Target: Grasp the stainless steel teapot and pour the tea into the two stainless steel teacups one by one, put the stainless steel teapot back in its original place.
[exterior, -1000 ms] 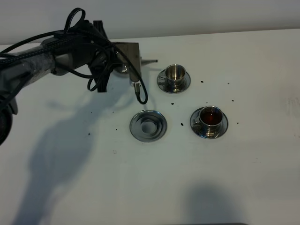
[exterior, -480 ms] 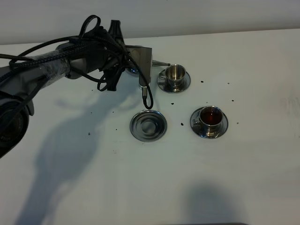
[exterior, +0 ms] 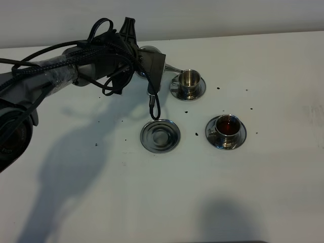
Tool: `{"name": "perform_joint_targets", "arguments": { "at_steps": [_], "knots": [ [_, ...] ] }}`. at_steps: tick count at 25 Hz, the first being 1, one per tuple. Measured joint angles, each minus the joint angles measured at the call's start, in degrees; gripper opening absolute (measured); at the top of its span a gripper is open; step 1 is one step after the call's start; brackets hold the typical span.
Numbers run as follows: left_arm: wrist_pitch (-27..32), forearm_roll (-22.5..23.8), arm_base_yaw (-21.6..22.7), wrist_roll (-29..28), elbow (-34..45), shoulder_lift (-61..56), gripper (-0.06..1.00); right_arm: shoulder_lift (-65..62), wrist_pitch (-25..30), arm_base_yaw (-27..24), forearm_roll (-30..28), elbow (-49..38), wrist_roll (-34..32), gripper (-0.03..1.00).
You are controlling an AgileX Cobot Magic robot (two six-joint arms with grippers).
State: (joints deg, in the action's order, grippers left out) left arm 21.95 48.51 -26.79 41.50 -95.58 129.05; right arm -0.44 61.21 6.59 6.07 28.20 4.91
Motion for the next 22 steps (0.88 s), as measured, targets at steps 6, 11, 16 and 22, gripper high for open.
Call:
{"name": "perform_joint_targets", "arguments": {
  "at_steps": [6, 11, 16, 22],
  "knots": [
    [-1.02, 0.69, 0.00, 0.00, 0.00, 0.00, 0.22, 0.00, 0.00, 0.00, 0.00, 0.00, 0.00, 0.22],
    [-2.20, 2.82, -0.17, -0.03, 0.00, 0.00, 0.22, 0.00, 0.00, 0.00, 0.00, 0.00, 0.00, 0.22],
    [-2.20, 6.32, -0.20, 0.02, 0.00, 0.00, 0.22, 0.00, 0.00, 0.00, 0.00, 0.00, 0.00, 0.22],
    [-2.78, 10.10, -0.20, -0.03, 0.00, 0.00, 0.22, 0.00, 0.00, 0.00, 0.00, 0.00, 0.00, 0.22]
  ]
}}
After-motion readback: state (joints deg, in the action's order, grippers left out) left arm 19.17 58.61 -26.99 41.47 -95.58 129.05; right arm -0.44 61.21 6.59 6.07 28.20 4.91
